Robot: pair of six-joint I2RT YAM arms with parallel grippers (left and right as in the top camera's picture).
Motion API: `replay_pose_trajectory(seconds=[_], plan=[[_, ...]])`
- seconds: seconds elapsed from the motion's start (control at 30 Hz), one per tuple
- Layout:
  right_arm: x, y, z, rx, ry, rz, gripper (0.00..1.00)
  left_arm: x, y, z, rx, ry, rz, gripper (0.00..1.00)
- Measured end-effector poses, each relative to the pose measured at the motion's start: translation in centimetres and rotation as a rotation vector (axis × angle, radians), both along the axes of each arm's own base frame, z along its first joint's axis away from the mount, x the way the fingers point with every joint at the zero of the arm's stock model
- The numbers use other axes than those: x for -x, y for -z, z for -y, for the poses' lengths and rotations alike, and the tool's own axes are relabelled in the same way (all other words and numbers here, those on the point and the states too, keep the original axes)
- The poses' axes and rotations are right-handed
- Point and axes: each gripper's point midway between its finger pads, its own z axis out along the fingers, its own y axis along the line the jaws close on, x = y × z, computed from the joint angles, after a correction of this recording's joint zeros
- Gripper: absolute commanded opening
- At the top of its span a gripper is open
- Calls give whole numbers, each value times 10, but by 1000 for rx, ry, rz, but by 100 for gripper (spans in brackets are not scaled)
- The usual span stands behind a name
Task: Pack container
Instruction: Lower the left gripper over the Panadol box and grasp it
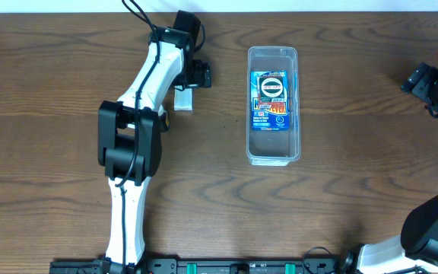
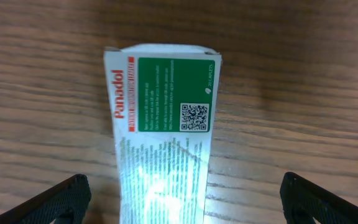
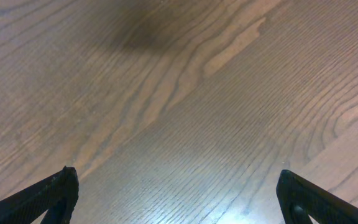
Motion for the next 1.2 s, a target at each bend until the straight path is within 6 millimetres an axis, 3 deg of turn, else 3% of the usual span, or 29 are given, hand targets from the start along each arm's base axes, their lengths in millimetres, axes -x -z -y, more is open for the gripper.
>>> replay_pose_trajectory(seconds=[0.13, 1.2], plan=[[0, 0, 0, 0, 0, 0, 99, 1, 7, 1, 2, 1, -15, 98], [0, 0, 0, 0, 0, 0, 99, 4, 11, 0, 2, 1, -24, 98]])
